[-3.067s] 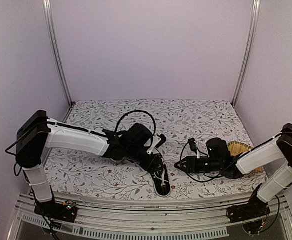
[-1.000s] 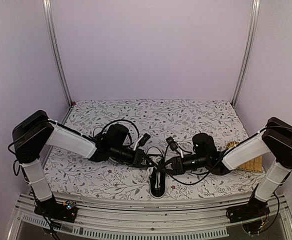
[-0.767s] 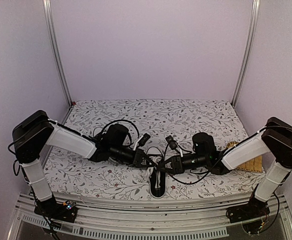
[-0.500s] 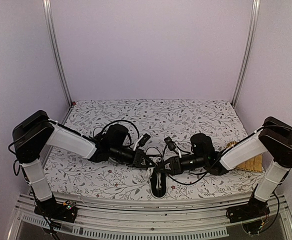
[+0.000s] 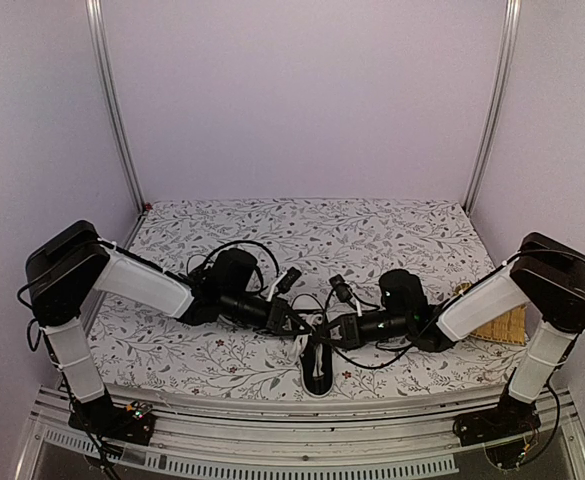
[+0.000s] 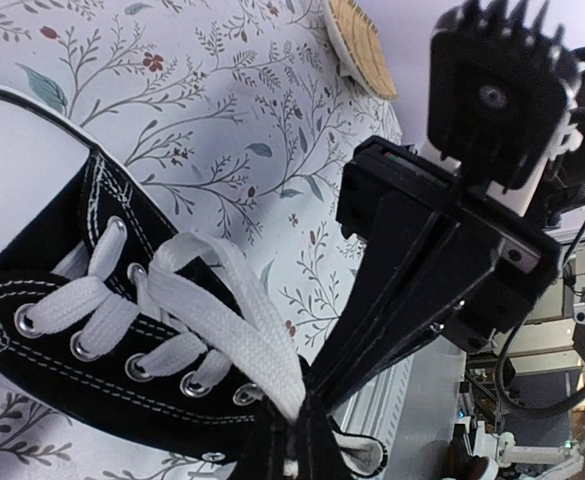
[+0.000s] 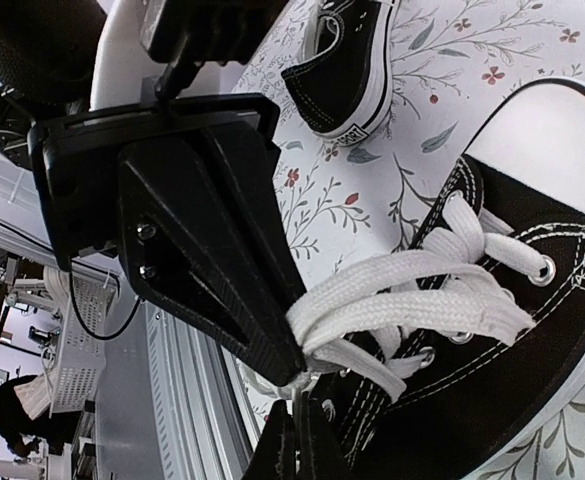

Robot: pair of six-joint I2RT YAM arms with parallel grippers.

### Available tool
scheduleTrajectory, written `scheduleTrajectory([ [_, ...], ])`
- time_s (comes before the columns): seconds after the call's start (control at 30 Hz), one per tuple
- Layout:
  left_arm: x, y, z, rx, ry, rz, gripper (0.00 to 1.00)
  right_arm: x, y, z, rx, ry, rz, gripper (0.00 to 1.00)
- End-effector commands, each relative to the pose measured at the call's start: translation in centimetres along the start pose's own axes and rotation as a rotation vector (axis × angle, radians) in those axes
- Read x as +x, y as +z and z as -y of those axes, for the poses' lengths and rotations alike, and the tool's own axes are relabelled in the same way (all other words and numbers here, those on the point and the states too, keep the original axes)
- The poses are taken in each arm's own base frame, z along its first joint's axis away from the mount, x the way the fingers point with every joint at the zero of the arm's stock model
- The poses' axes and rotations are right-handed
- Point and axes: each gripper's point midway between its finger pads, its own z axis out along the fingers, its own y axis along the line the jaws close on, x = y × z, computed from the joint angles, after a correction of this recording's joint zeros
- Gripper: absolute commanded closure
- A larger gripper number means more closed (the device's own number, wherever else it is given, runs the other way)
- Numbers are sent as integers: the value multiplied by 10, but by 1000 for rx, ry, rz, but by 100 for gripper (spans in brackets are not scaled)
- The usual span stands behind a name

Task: Tie the shoes
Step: Pull the crossed shoelace from the shoe.

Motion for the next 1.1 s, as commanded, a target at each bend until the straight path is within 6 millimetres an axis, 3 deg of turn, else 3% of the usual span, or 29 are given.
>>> scheduleTrajectory([
  [0.0,-8,-2,6,42,30,23,100,-6,2,5,31,6,31,98],
  [0.13,-8,-1,2,27,23,28,85,-1,-7,8,63,23,44,98],
  [0.33,-12,-8,-8,-53,45,61,49,11,-16,11,76,45,30,98],
  [0.47,-7,-14,-18,-106,52,66,38,15,-20,12,85,51,31,98],
  [0.7,14,-19,-32,-176,50,45,35,17,-25,13,101,57,32,98],
  [0.93,32,-17,-33,-156,36,32,35,23,-28,16,115,72,26,98],
  [1.07,40,-11,-37,-172,30,12,41,23,-29,15,115,74,27,98],
])
